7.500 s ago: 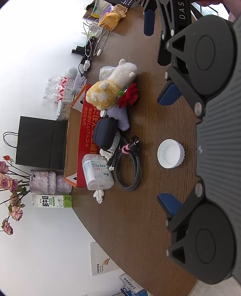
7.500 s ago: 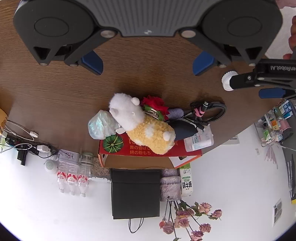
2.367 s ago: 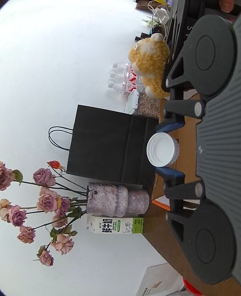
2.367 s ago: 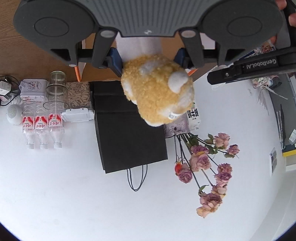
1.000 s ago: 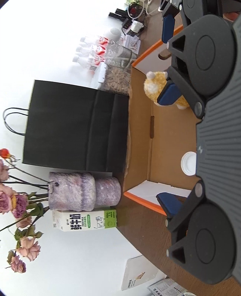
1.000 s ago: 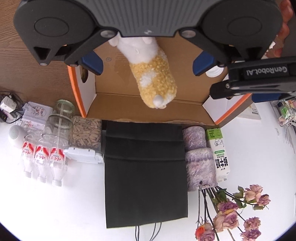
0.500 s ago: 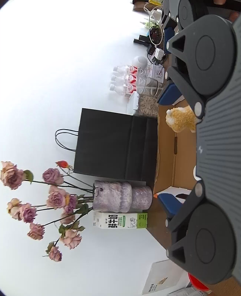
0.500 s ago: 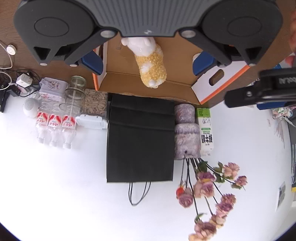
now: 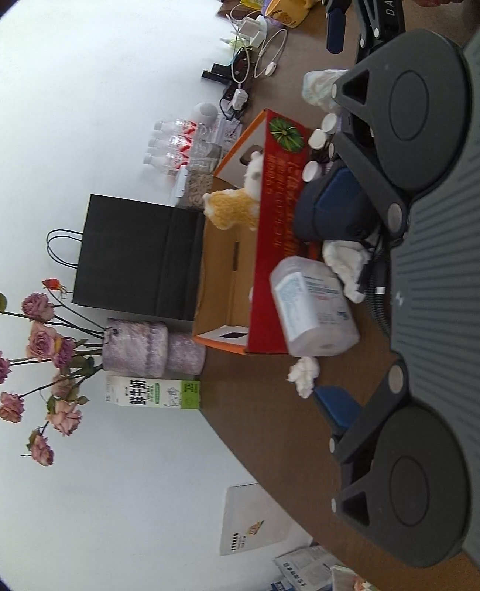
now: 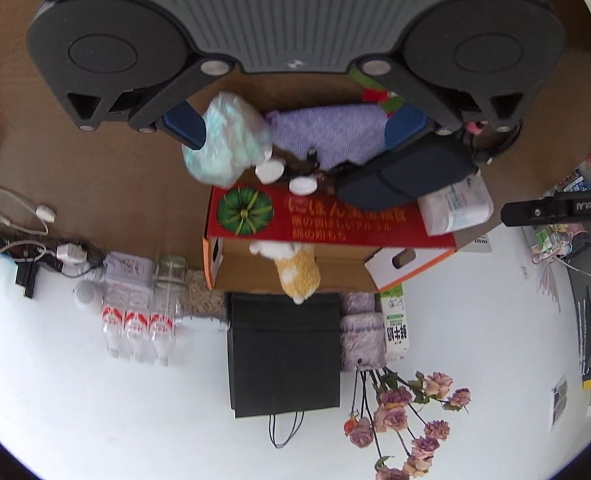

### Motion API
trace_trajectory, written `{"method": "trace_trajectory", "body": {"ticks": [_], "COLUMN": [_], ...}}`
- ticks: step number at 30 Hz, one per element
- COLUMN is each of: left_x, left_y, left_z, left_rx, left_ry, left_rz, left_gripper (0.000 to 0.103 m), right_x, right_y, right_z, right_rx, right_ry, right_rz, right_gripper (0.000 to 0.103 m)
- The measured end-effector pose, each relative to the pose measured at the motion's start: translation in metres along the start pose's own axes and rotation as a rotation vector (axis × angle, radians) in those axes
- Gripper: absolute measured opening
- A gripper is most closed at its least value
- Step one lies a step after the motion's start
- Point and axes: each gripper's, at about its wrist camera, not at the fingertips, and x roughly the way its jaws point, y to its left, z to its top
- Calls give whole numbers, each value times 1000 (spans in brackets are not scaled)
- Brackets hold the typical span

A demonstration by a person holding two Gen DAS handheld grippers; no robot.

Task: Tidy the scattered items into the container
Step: 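Move both grippers back over the scattered items on the table, then grasp red flower brooch with right gripper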

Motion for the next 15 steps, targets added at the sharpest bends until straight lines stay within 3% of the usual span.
{"method": "trace_trajectory", "body": {"ticks": [9, 15], "left_x": [-5, -8], "left_y": [-2, -6], "left_z": [-32, -38], "left_rx": [-9, -3], "left_ry": [134, 157], "left_rz": [-26, -22], "left_gripper": [103, 103], "right_x": [-6, -4], "right_y": [22, 37], "right_z": [-30, -28], "right_rx": [0, -28], "right_ry": [85, 81], "right_rz": [80, 112], "right_gripper": [103, 103]}}
